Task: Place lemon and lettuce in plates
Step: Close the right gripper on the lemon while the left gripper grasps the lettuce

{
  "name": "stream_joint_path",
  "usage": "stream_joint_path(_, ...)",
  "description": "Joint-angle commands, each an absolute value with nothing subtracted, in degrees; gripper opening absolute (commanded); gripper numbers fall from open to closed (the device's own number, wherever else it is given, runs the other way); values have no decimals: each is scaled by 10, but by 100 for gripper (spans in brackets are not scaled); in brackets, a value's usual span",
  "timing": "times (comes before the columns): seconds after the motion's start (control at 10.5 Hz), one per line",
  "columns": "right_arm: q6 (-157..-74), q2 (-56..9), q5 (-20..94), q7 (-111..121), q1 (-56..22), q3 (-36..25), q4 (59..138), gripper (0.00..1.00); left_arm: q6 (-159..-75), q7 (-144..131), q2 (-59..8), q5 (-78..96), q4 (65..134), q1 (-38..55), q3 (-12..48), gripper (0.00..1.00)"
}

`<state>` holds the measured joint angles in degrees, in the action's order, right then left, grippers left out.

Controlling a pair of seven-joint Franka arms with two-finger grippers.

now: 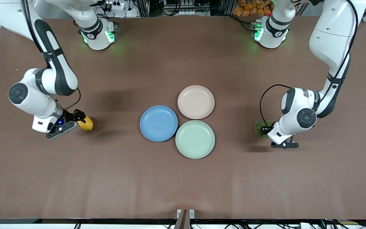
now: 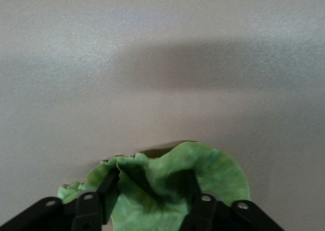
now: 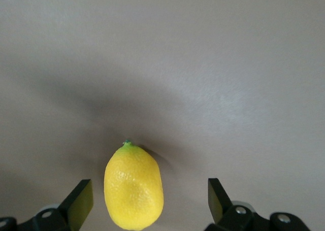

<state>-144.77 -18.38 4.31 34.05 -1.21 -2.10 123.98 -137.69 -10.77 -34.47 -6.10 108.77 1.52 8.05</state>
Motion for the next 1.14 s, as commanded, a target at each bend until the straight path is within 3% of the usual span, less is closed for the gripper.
stream_joint_path(0.0, -1471, -184, 56, 339, -19, -21, 1251, 100, -1388, -106, -346, -97, 1091, 15, 77, 11)
stream_joint_path(0.09, -1473, -185, 56, 339, -20, -21, 1252, 100, -1387, -106, -341, -98, 1091, 13, 78, 0)
stream_joint_path(0.66, -1490, -203, 76, 331, -18, -21, 1264, 100, -1319, -167, -285, -91, 1061, 42, 92, 0)
stream_joint_path(1.04, -1485, -229, 81, 330, -18, -20, 1264, 100, -1261, -381, -279, -89, 1019, 52, 201, 0)
